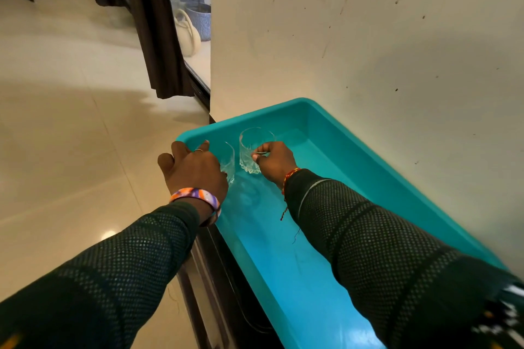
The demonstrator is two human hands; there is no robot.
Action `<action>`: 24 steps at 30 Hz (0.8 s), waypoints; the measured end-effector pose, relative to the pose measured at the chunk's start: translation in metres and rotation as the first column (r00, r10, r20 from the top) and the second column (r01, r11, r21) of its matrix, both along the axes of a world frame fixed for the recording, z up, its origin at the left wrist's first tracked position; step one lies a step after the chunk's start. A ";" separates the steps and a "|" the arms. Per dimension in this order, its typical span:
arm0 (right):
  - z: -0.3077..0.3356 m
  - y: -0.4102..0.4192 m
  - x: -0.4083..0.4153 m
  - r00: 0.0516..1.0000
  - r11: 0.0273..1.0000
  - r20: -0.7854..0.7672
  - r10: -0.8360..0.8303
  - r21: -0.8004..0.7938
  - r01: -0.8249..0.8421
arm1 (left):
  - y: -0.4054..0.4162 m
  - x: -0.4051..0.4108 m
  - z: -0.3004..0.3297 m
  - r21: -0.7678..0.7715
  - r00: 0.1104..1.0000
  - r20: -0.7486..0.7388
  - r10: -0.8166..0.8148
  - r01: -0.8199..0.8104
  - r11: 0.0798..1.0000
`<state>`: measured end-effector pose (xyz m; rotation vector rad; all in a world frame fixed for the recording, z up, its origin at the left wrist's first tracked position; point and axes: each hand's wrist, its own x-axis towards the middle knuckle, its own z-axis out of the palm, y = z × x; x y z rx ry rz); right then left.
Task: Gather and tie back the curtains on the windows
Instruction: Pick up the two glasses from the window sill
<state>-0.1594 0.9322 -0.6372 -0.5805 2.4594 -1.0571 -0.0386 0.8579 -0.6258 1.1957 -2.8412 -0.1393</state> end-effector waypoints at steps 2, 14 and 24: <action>-0.002 -0.001 -0.001 1.000 1.000 0.009 0.013 -0.010 -0.013 | 0.000 -0.002 0.001 -0.022 1.000 0.019 -0.015 0.015 1.000; 0.025 0.038 0.005 0.996 0.997 -0.081 0.043 0.072 -0.038 | 0.014 -0.009 0.027 0.009 0.969 0.013 -0.245 0.245 0.970; 0.152 0.173 0.050 0.915 0.848 -0.218 0.341 0.491 -0.199 | 0.120 -0.027 0.143 0.314 0.735 0.077 -0.674 0.623 0.716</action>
